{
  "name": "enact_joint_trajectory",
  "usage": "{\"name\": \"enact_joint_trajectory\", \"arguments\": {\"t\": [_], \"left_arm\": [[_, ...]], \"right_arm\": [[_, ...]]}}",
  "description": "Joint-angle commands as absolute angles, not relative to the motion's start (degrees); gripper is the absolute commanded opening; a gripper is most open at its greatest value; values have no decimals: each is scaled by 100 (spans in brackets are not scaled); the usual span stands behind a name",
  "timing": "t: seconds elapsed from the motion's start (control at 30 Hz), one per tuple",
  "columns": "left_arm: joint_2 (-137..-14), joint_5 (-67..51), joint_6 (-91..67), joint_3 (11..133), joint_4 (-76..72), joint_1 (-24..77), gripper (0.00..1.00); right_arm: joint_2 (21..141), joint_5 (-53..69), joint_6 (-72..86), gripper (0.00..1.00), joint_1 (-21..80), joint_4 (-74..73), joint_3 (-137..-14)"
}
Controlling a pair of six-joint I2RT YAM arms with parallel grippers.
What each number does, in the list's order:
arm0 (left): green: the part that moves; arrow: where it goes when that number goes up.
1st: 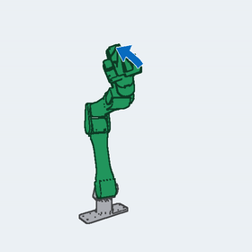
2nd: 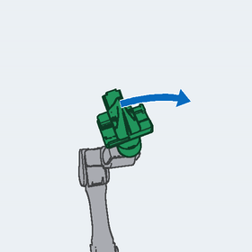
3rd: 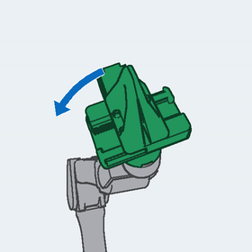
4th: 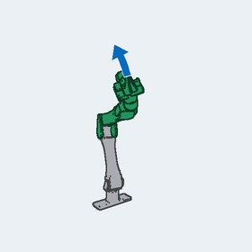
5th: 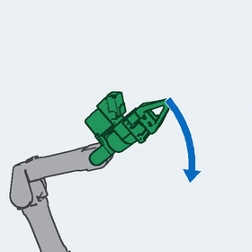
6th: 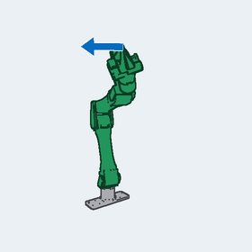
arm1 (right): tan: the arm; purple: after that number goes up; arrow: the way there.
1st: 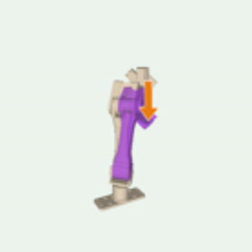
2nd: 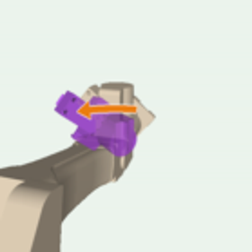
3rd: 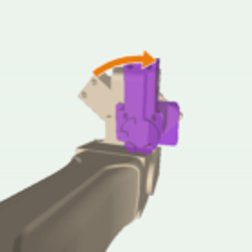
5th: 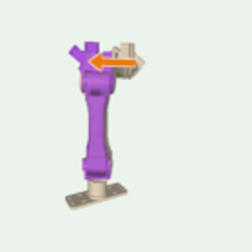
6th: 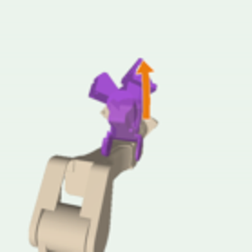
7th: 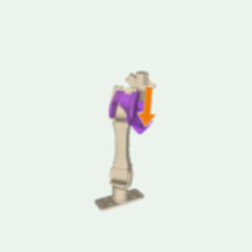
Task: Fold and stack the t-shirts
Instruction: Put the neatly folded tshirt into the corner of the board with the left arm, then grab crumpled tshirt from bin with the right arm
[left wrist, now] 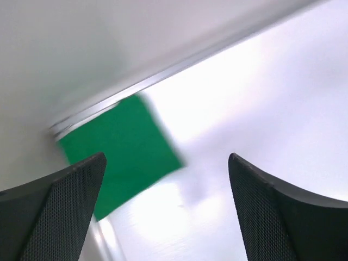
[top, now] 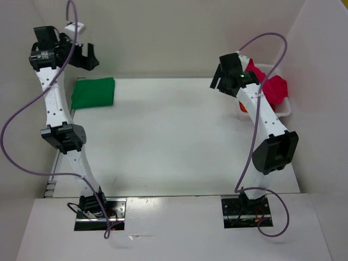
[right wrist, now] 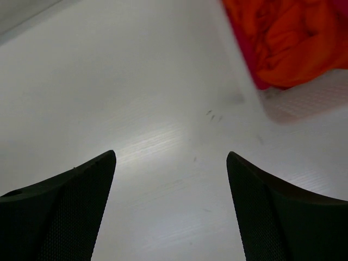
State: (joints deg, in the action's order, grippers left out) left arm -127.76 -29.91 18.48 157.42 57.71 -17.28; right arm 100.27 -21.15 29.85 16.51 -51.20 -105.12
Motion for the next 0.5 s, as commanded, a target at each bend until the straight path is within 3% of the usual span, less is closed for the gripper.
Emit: {"name": "enact_joint_trajectory", "arguments": {"t": [0.0,0.17,0.47], "left_arm": [[-12130,-3843,2407,14698,6574,-523,100],[-11234,-4060,1935,11968,5583,-150,100],[-11180,-3753,1802,10838,5335,255,100]], "right_arm": [[9869,-3057,3251,87,1153,-4475,-10152],[10309,-3839,3524,90,757,-3824,-10204],[11503,-4043,3823,90,1,-3673,-10862]]}}
